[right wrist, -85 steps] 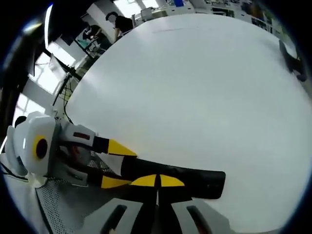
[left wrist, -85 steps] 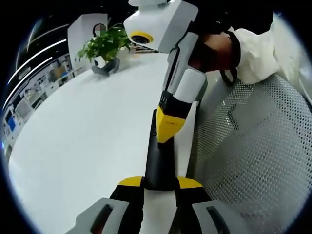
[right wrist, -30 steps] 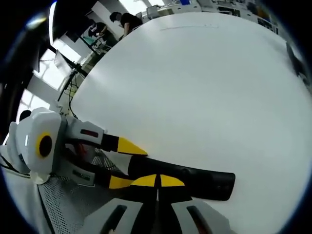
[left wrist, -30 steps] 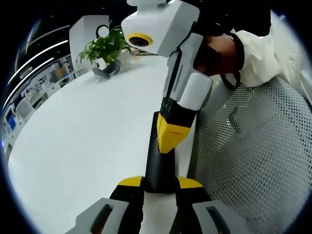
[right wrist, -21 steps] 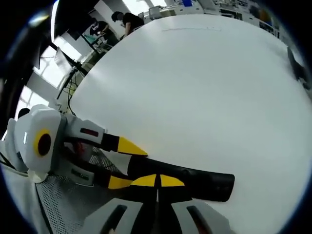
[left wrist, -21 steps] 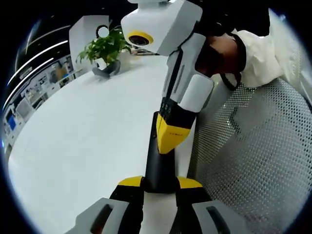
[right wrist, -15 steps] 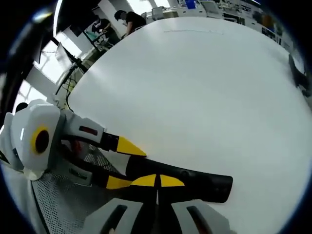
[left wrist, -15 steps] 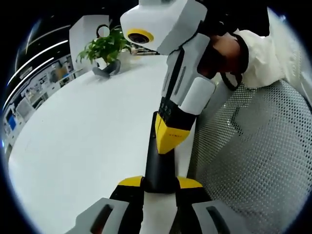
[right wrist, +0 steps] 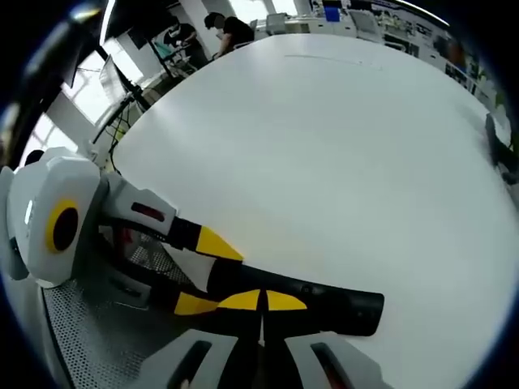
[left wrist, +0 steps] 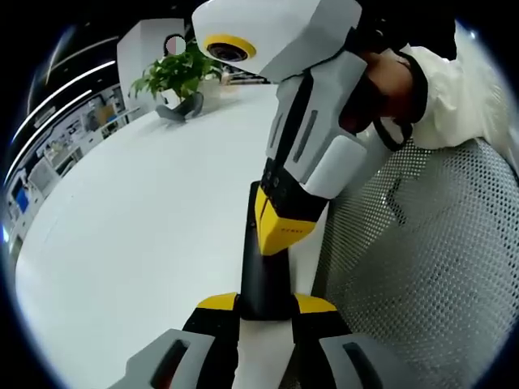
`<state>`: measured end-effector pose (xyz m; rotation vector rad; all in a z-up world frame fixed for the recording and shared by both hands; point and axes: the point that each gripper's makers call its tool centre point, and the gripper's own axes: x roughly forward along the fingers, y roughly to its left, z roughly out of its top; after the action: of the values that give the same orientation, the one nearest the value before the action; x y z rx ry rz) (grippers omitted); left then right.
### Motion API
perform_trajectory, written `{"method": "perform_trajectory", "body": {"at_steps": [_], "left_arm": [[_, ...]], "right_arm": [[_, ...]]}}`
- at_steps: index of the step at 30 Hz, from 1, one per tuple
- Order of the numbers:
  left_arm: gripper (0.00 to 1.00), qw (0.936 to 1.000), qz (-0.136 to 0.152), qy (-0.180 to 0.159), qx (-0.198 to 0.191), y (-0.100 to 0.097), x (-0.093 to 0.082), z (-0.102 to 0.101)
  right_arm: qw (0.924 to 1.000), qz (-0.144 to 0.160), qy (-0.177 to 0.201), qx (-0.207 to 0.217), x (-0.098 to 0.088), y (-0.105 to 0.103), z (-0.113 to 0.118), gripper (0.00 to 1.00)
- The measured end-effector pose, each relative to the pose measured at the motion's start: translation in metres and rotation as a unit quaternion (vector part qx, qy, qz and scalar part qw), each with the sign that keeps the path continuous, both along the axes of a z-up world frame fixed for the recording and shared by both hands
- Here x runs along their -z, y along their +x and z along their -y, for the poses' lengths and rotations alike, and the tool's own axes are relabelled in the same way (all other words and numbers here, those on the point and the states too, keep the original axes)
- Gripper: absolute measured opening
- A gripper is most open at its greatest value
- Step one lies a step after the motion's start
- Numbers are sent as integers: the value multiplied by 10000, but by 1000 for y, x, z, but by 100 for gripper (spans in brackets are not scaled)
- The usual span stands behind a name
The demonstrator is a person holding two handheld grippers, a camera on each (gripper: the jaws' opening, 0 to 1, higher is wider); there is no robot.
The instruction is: Press the specified remote control buttons in sequence, fully releasing each button before pressing the next.
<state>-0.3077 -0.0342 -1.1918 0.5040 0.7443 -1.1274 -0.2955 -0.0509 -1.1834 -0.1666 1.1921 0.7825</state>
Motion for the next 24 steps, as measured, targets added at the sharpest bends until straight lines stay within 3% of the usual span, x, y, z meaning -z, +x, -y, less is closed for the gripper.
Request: {"method": "perform_trajectory", "body": {"at_steps": [3,6,9,11,13,14,15,20,21,24], "left_arm": [[24,10000,-7,12,30,0,1,0],[24,10000,10,69,42,1,0,-1],[24,10000,-33,80,36,1,0,-1],[24,9999,-48,91,53,2,1,-2],[24,9998,-46,133,105,3,1,-2],[24,9998,-28,142,130,3,1,-3],[24,9998,-34,151,152,4,1,-3],[23,9995,-56,191,237,6,1,-6],[23,9994,-32,207,268,7,1,-6],[23,9990,2,248,361,10,2,-9]], "right_arm": [[10000,11,5,33,-2,1,1,0],[9991,44,376,168,-12,5,-6,0],[9957,438,756,308,-31,17,-7,0],[9915,877,877,393,-50,26,1,0],[9854,1375,861,517,-69,34,14,0],[9785,1758,900,594,-81,38,21,0],[9739,1955,928,687,-90,40,27,0],[9506,2584,1173,1254,-122,41,57,0],[9457,2643,1265,1404,-126,40,62,4],[9403,2765,1202,1578,-129,39,75,15]]}}
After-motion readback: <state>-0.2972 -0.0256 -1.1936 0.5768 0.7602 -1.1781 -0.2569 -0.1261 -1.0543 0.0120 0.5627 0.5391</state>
